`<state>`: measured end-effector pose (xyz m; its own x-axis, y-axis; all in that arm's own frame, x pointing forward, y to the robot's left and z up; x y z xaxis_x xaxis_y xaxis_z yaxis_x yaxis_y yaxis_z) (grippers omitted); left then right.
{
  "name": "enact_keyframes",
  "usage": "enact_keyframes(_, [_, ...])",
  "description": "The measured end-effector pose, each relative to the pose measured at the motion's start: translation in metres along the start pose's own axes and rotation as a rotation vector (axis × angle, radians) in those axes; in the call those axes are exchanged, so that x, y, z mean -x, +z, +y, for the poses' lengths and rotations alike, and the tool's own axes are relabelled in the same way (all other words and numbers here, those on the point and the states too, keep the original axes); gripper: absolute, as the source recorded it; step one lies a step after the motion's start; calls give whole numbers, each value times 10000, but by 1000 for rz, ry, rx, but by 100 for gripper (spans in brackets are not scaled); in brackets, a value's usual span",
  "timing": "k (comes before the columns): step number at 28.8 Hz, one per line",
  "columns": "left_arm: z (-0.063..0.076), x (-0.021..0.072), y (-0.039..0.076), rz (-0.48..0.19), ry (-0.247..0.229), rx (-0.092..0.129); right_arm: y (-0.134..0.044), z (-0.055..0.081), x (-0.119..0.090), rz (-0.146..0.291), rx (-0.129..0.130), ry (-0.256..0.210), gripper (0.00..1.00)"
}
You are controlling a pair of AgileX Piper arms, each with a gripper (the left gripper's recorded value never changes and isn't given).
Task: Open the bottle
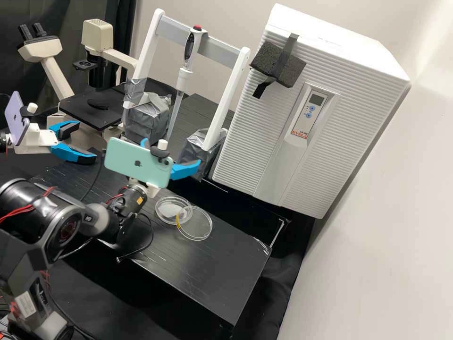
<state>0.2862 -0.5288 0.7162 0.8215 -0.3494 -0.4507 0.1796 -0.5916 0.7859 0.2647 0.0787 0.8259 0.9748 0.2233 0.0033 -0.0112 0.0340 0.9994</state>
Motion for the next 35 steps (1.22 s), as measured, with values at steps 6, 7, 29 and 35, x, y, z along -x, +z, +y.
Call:
enact_keyframes(6, [22,-15,0,-2,8,-2,-136,-197,172,60,-13,-73,100])
enact_keyframes(7, [26,-19,1,-2,10,-2,-139,-218,185,61,-15,-82,100])
enact_keyframes(29, [29,-52,0,-4,7,-5,-84,-465,95,8,75,-138,0])
enact_keyframes(35, [29,-52,0,-4,7,-5,-112,-433,38,19,74,-121,0])
